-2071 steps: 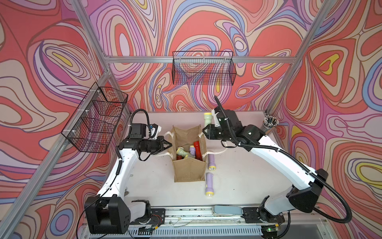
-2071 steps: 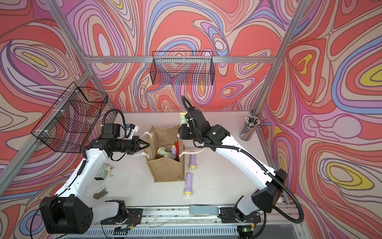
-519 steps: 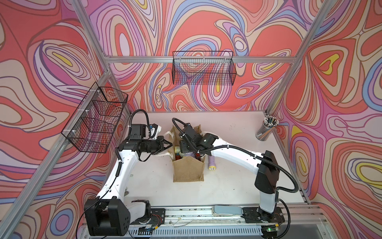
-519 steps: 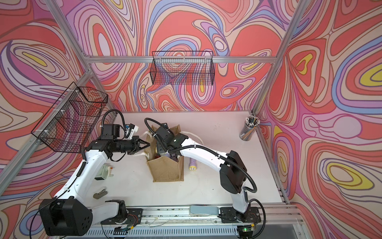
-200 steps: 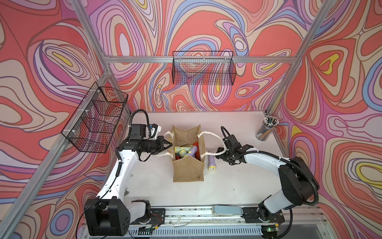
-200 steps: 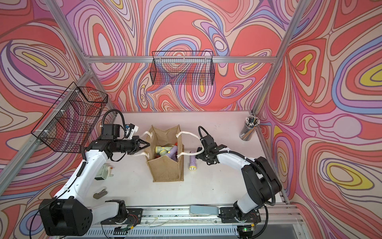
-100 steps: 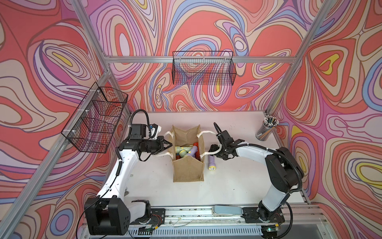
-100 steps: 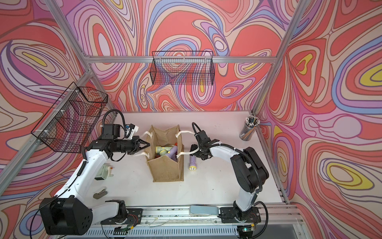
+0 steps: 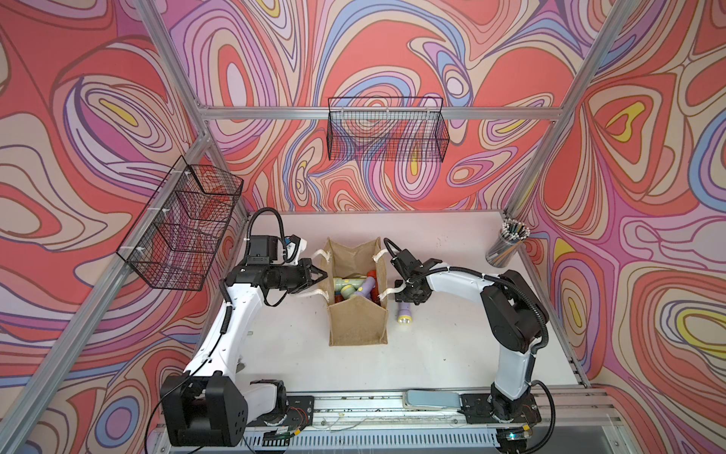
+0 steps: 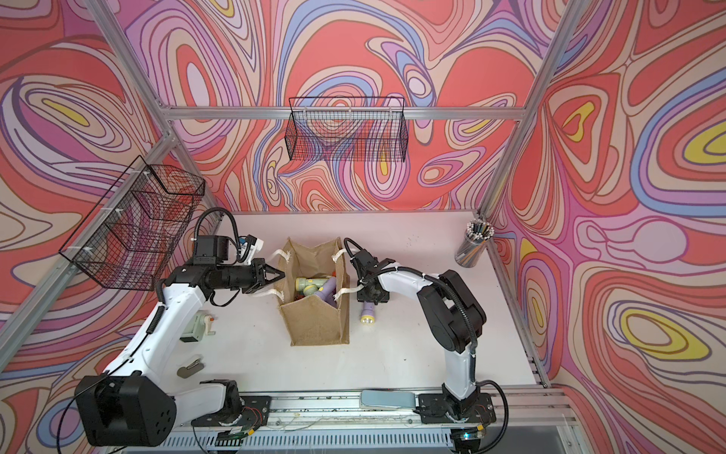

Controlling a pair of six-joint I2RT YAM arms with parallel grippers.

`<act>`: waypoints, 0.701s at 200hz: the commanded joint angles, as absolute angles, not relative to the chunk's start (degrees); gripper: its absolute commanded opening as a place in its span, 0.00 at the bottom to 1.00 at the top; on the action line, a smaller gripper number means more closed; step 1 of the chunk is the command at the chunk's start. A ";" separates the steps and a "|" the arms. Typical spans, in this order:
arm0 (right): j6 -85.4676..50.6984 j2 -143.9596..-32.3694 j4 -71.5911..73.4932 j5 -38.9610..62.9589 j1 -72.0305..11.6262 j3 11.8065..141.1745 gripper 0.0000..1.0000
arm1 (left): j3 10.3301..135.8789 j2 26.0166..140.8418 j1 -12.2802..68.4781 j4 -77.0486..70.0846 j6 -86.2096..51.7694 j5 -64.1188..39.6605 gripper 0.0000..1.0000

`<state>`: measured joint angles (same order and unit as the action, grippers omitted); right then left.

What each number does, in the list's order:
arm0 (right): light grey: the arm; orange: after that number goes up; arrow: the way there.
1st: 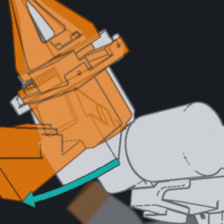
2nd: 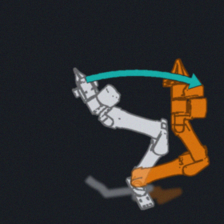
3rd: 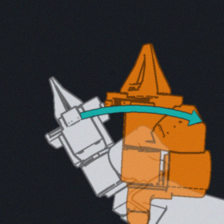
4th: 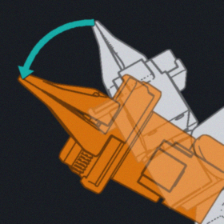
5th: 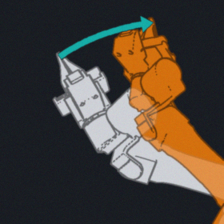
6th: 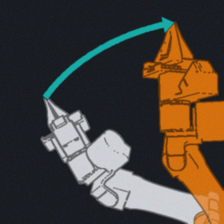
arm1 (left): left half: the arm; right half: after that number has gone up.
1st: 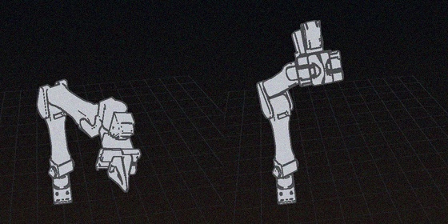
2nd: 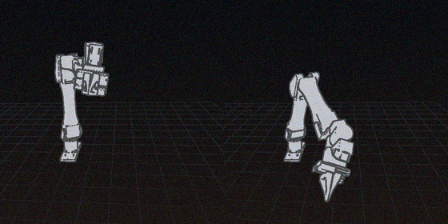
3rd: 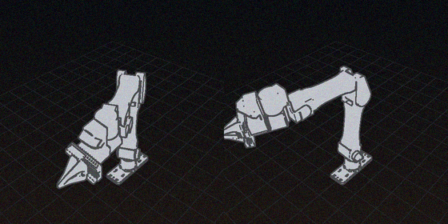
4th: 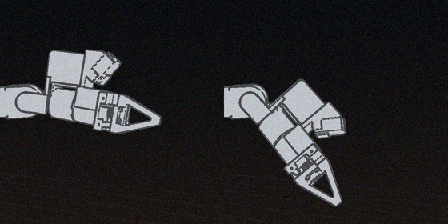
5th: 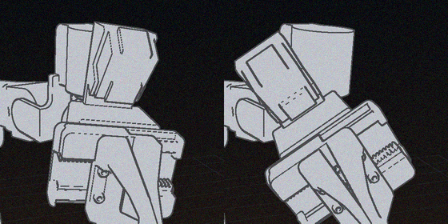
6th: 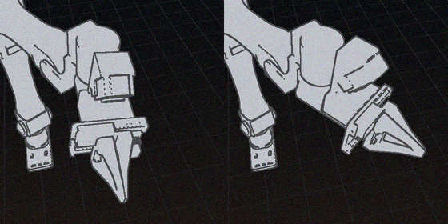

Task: Put the flashlights into the tote bags
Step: Pick up the flashlight from the center of the board.

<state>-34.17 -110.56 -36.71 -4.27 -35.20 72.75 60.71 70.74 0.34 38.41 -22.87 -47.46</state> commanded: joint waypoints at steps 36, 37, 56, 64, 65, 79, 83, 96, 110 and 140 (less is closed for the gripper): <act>-34.05 -111.25 -42.16 -11.38 -35.68 73.68 0.26 | 61.92 70.51 0.35 39.59 -21.69 -46.29 0.03; -34.07 -111.13 -42.26 -11.66 -35.68 73.67 0.26 | 61.94 70.46 0.35 39.53 -21.70 -46.30 0.03; -33.47 -109.03 -45.15 -15.72 -35.05 73.77 0.23 | 61.88 70.31 0.35 39.46 -21.75 -46.41 0.03; -33.39 -107.90 -46.26 -16.96 -34.37 73.60 0.22 | 61.88 70.32 0.35 39.49 -21.79 -46.45 0.03; -33.35 -107.74 -46.38 -17.14 -34.32 73.58 0.22 | 61.88 70.27 0.35 39.47 -21.79 -46.47 0.03; -33.24 -105.12 -47.82 -19.47 -33.00 73.08 0.21 | 61.90 70.15 0.33 39.53 -21.78 -46.32 0.03; -33.20 -104.28 -48.25 -20.22 -32.61 72.94 0.21 | 61.83 70.06 0.35 39.52 -21.80 -46.25 0.03; -33.00 -101.91 -49.61 -22.76 -31.30 72.47 0.21 | 61.91 69.90 0.35 39.64 -21.70 -45.91 0.03; -32.72 -98.70 -51.68 -26.89 -30.16 72.55 0.21 | 62.01 69.79 0.35 39.81 -21.71 -45.74 0.03; -31.88 -94.94 -58.17 -35.31 -28.30 74.98 0.21 | 62.41 69.48 0.39 39.99 -21.58 -45.66 0.03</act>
<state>-32.84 -98.13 -50.83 -25.10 -29.45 73.01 60.75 70.61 0.34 38.79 -22.70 -46.81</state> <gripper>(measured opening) 0.377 0.055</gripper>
